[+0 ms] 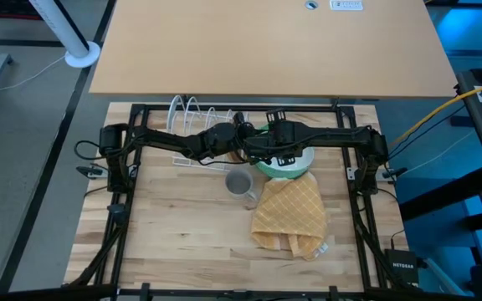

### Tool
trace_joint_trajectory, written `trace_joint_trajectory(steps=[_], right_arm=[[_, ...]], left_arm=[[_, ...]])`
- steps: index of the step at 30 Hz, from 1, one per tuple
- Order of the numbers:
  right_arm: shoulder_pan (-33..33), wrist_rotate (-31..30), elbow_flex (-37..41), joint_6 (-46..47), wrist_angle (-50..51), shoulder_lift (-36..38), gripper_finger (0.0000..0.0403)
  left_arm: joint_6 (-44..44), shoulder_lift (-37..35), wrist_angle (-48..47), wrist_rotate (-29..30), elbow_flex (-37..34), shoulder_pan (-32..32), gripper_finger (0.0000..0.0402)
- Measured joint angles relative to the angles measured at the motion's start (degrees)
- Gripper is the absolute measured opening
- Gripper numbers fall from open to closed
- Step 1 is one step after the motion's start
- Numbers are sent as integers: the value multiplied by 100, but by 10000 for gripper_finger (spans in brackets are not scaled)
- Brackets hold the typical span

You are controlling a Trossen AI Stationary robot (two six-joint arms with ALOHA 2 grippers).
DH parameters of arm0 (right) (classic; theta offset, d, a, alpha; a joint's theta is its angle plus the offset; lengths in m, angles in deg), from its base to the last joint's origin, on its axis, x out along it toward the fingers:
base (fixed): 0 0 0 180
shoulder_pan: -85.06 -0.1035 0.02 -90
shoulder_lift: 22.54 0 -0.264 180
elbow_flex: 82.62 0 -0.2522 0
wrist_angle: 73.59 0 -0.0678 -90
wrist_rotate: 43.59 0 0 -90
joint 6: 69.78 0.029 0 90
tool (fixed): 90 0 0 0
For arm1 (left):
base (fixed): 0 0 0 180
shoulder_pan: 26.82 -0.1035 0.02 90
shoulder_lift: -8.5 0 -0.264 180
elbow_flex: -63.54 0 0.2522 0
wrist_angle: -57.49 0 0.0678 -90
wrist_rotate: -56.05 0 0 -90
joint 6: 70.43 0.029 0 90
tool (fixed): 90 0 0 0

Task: Sort dishes
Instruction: Put the white plate in the dish rack

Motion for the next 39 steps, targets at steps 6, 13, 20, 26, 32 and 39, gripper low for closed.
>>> trace_joint_trajectory(steps=[6,13,20,26,32,39], right_arm=[[-4,-827,0,-159,-5,0,173],[-2,-1421,0,-224,4,0,173],[1,-1793,0,-345,7,22,173],[-31,-1928,0,-196,7,185,172],[-241,-2172,0,42,23,433,172],[-624,-2831,0,277,19,751,172]], left_arm=[[10,0,83,309,0,0,3],[-24,0,378,659,2,-2,3],[-33,-2,468,1085,2,-30,3],[122,-2,1075,1343,12,-52,3],[231,-4,1043,1581,171,-100,3],[747,-4,1085,1931,506,-130,3]])
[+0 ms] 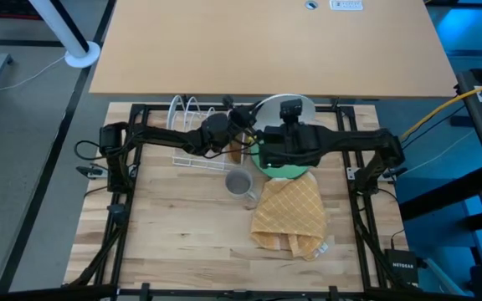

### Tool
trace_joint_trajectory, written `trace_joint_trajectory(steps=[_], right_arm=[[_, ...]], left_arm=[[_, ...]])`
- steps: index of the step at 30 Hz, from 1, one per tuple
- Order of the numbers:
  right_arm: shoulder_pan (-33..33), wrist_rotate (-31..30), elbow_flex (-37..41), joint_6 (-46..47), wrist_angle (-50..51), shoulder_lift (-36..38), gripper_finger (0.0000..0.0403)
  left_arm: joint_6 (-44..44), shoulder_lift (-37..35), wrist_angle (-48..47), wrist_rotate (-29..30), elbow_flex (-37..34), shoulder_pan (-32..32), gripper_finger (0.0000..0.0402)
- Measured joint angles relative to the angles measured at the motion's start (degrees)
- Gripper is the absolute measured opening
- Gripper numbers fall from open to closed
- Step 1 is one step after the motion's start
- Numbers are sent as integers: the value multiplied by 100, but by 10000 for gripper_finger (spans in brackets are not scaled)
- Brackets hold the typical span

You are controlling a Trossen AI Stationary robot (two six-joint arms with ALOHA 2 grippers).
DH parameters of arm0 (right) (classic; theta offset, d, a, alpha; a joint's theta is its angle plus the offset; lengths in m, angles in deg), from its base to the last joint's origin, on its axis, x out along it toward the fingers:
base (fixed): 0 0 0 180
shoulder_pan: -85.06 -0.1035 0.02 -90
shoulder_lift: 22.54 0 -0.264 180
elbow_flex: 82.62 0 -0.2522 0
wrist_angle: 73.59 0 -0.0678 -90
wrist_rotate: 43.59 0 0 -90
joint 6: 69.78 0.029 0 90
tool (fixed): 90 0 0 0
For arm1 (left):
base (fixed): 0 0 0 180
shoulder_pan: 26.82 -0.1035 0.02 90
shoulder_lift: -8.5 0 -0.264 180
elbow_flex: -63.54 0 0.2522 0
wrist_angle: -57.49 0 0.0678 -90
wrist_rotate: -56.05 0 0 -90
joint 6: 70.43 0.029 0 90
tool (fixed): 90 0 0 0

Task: Sort dishes
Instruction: Put the white plate in the dish rack

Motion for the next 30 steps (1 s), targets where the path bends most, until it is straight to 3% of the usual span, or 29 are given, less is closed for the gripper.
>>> trace_joint_trajectory(steps=[4,13,21,30], right_arm=[[-214,-212,0,208,-5,197,172],[-590,-213,0,1174,-5,706,172],[-740,1097,0,1784,-5,947,172],[-721,2462,4,1843,-7,967,172]], left_arm=[[401,-25,-49,147,237,68,3],[2130,-256,-22,1360,650,372,2],[3689,-640,40,2544,832,652,2],[5149,-872,53,4117,830,820,2]])
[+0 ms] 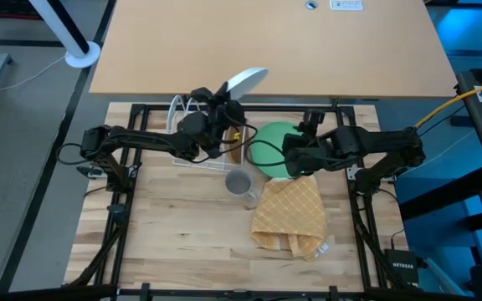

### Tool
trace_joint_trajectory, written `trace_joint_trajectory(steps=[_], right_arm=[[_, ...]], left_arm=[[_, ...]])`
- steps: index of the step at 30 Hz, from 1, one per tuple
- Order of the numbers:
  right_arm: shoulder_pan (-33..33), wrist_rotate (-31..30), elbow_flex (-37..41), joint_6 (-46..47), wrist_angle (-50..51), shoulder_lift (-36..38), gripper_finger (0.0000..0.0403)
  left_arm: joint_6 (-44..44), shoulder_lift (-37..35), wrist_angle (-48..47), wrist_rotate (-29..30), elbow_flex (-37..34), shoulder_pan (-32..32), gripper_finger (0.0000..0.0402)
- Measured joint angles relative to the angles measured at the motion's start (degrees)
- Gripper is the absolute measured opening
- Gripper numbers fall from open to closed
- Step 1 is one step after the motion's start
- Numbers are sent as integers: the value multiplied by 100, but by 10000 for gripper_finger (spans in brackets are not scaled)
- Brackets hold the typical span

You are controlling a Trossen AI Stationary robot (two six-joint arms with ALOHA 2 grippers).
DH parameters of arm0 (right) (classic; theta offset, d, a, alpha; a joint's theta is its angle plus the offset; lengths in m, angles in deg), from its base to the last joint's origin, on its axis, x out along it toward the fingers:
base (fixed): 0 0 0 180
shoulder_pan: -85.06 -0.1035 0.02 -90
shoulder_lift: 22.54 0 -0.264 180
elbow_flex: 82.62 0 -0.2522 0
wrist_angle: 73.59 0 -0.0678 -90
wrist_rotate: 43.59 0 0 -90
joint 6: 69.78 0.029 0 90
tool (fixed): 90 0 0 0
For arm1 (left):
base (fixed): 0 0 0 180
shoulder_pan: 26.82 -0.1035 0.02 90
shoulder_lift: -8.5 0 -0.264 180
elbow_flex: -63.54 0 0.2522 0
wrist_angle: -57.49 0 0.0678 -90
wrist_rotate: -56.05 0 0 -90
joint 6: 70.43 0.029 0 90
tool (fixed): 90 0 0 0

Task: Sort dishes
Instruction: Put the white plate in the dish rack

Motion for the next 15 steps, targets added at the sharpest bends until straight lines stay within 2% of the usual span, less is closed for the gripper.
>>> trace_joint_trajectory(steps=[7,15], right_arm=[[-2,559,73,233,-9,0,172],[-2,603,818,404,-27,-2,172]], left_arm=[[-63,7,-274,172,-2,0,2],[-560,17,-953,394,-16,-11,2]])
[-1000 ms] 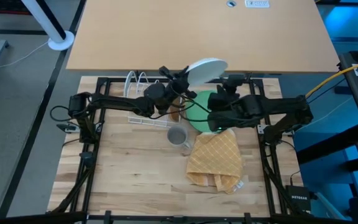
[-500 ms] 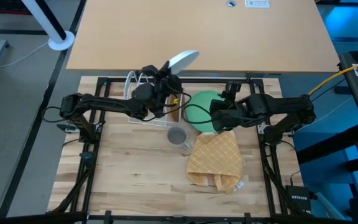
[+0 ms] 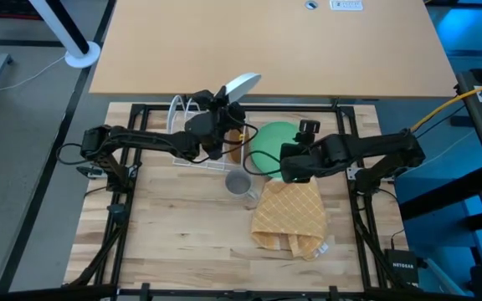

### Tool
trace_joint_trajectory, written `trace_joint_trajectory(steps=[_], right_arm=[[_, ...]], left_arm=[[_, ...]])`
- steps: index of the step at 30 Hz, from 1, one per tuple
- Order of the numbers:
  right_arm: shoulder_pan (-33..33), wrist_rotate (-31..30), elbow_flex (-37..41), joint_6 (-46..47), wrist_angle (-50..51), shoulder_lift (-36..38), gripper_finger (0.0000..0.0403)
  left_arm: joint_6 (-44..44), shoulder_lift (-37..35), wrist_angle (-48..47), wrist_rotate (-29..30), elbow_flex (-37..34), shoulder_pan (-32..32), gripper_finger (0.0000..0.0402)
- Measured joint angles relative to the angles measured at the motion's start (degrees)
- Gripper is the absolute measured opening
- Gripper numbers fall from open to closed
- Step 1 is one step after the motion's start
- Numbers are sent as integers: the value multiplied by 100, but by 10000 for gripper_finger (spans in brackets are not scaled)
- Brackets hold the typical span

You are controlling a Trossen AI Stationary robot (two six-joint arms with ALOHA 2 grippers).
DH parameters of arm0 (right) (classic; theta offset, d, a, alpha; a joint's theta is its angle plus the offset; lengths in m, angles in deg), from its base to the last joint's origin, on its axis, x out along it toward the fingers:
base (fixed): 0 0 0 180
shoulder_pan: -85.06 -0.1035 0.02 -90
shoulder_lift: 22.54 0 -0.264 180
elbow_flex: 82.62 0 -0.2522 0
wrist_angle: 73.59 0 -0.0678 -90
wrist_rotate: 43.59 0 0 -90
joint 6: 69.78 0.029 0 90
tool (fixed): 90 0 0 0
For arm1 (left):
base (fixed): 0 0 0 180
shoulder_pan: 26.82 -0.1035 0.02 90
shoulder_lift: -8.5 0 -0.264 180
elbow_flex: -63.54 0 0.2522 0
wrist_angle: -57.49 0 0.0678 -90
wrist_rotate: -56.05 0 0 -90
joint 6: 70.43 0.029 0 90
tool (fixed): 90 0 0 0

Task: Sort dishes
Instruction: Put the white plate in the dish rack

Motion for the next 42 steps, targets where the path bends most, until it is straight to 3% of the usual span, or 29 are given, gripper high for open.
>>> trace_joint_trajectory(steps=[11,20,32,42], right_arm=[[0,-13,777,232,-18,-2,172],[0,-43,858,297,-257,-2,172],[2,-43,858,295,-472,-2,172],[2,-41,858,278,-708,-2,172]], left_arm=[[-1309,4,-537,609,-360,28,2],[-3072,4,-2284,953,-360,348,6],[-7007,7,-5227,802,-365,657,5],[-8740,7,-6573,-109,-367,713,10]])
